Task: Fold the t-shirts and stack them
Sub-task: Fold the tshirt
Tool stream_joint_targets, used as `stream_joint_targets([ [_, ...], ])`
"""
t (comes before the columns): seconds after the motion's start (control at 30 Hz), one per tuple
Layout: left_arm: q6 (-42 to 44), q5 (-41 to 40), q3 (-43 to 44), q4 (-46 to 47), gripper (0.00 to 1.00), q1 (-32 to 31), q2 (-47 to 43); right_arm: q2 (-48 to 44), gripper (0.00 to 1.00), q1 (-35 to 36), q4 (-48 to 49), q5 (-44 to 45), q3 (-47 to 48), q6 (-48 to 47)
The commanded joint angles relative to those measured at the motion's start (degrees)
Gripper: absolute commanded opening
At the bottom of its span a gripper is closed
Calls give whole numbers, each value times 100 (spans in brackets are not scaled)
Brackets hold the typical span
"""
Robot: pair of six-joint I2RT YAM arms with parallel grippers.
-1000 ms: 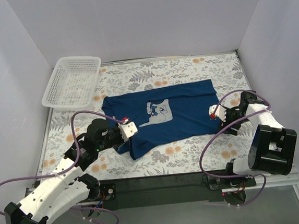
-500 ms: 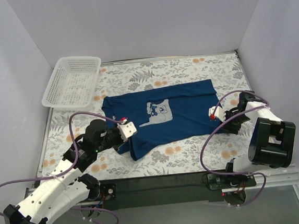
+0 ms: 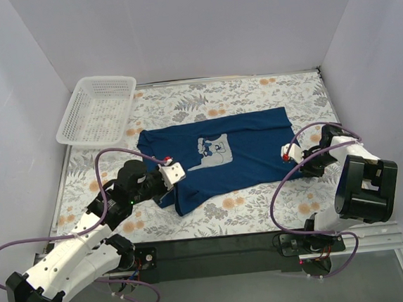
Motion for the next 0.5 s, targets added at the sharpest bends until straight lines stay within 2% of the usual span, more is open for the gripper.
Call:
stream_joint_targets([
  [0.0,-252,-34,249,53,0,-17,-85,-19,18,-44,-276,-1,229,180],
  [0.03,-392,-61,310,53,0,-17,-94,-46,18,-44,-426,-9,421,188],
  [0.13,-709,-8,424,9,0,-17,-86,-152,1,-96,-1234,-281,869,-39],
  [0.23,-973,194,477,-78,0,-8,-103,-248,1,-123,-1613,-624,1029,-102],
  [0.47,-1456,317,697,-220,0,-8,-147,-83,1,-141,-1684,-1204,1222,74],
])
